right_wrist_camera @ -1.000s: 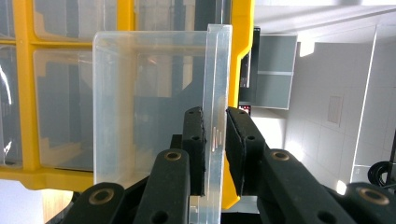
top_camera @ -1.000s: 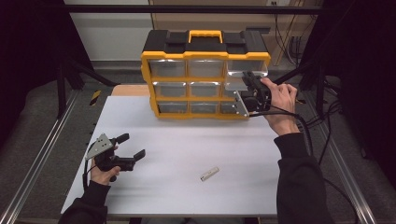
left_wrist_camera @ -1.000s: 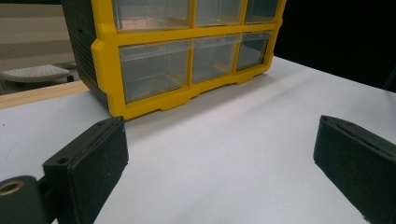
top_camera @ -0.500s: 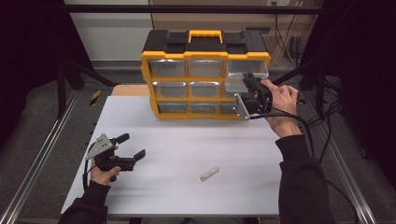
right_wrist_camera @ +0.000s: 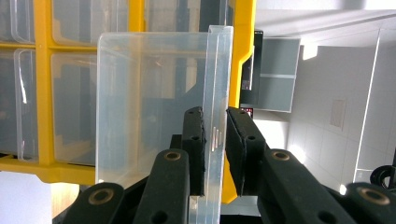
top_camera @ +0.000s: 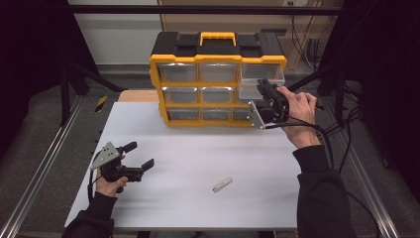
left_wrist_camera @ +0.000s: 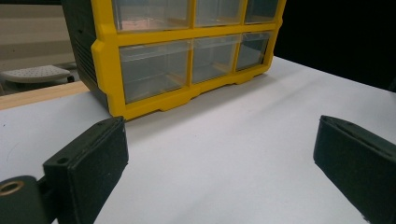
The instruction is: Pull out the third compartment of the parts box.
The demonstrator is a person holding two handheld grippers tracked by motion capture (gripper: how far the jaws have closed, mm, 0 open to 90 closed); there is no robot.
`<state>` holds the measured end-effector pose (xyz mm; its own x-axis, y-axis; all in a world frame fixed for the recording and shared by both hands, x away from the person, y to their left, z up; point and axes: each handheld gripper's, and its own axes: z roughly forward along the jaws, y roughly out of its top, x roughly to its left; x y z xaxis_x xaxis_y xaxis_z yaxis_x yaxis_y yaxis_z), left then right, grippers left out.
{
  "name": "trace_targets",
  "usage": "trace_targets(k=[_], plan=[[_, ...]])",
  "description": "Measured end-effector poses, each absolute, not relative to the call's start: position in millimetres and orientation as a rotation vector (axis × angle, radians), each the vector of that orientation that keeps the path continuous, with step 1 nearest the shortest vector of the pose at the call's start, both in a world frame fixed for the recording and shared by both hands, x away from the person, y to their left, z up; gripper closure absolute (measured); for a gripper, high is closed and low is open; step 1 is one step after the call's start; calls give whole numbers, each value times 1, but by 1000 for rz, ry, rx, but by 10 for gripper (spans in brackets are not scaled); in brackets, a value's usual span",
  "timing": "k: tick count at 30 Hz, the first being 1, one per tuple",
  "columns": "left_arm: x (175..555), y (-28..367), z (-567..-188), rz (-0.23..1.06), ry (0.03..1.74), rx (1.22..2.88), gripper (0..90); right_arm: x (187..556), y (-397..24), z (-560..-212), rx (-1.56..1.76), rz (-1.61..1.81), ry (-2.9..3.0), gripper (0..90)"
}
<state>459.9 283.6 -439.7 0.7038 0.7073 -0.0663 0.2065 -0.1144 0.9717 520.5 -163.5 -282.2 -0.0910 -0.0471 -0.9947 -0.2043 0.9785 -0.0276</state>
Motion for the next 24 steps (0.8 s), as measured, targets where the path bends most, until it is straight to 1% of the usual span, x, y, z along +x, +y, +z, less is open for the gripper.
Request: trace_targets(k=[24], plan=[[460,283,-440,503,745,1670,27,507,-166,-281,-198,137,1670,780]])
